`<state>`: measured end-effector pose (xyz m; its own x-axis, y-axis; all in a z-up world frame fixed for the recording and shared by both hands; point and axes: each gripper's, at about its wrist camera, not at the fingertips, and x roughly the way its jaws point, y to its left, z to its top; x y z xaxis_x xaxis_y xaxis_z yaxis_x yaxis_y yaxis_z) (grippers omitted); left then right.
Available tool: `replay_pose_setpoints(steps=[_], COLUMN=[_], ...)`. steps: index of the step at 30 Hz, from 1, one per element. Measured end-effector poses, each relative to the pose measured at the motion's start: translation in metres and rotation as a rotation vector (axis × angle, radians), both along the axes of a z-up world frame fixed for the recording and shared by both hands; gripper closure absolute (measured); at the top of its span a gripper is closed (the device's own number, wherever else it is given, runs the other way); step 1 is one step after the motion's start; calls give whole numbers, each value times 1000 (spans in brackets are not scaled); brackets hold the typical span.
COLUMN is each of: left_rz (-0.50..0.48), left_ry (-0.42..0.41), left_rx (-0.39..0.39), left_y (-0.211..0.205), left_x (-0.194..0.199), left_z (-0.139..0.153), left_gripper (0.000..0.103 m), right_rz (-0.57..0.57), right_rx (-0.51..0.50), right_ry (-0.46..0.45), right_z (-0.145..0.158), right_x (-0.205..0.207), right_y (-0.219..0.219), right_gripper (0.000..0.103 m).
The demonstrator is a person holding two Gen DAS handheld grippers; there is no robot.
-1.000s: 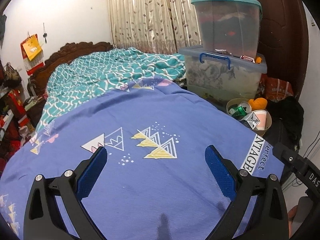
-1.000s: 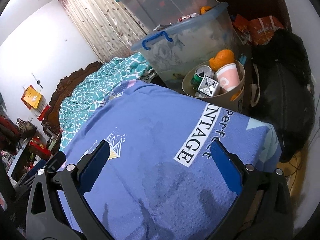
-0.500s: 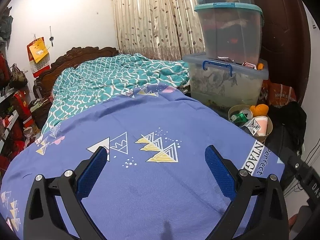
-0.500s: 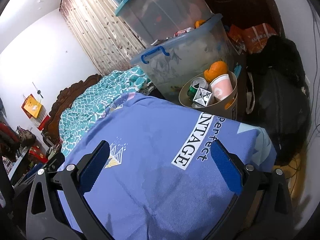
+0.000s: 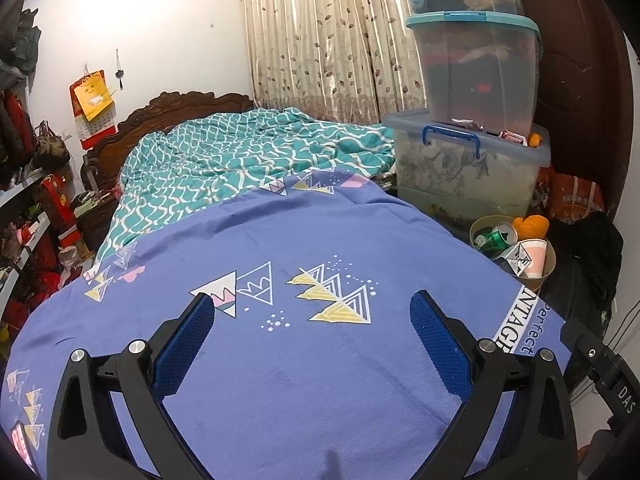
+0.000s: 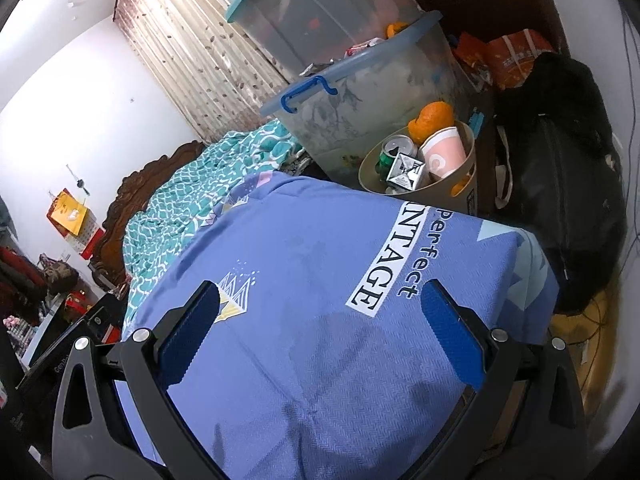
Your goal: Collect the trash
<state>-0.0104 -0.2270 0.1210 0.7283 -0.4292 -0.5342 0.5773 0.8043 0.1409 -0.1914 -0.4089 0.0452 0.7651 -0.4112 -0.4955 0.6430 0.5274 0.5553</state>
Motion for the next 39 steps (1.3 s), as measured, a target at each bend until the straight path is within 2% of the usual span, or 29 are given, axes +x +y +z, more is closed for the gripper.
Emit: replay_pose_setpoints(steps=[21,39], left_rz=[10,-5], left_ry=[19,25], left_rx=[24,20], left_y=[1,4], left_x=[6,6], left_z=[-8,-9], left_gripper=[9,8], right_rz=[21,45], right_rx=[-61,-68], right_ry=[16,24], right_z=[4,6], right_x=[5,10], right_y=[12,17], right_gripper=[3,3])
